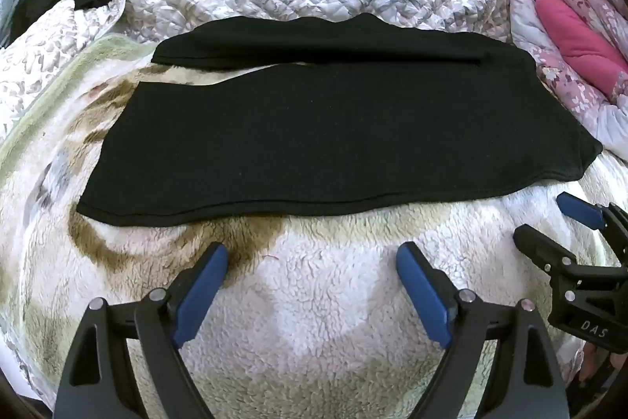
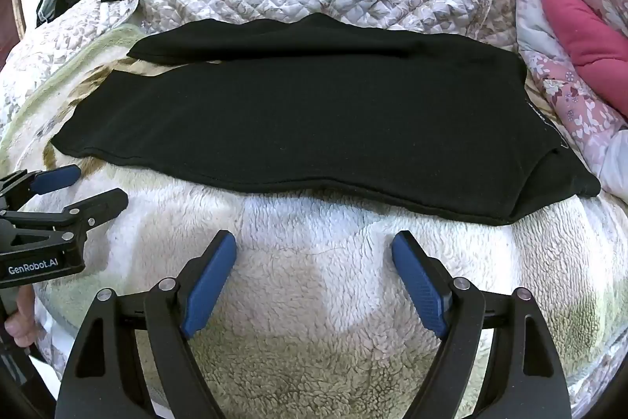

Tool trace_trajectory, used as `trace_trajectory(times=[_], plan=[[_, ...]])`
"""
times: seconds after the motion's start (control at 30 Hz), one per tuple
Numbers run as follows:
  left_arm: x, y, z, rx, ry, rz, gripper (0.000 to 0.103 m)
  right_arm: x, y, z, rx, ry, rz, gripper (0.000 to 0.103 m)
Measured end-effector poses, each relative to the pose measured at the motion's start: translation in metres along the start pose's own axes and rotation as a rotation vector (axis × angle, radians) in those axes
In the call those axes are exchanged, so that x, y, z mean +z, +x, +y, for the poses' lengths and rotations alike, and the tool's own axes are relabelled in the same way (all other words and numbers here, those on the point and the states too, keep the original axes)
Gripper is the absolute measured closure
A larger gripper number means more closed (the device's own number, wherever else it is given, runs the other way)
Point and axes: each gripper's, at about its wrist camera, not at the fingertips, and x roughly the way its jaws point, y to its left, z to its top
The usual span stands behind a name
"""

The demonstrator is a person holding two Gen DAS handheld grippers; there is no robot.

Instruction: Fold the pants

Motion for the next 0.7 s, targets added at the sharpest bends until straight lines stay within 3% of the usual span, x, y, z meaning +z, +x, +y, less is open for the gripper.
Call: trace_trajectory(times=[0.7], plan=[[-0.0006,0.0000,-0.0050,0.002,0.006,0.001,0.013,-0.0002,-0.0002,0.0000,-0.002,-0.002,0.002,0.021]])
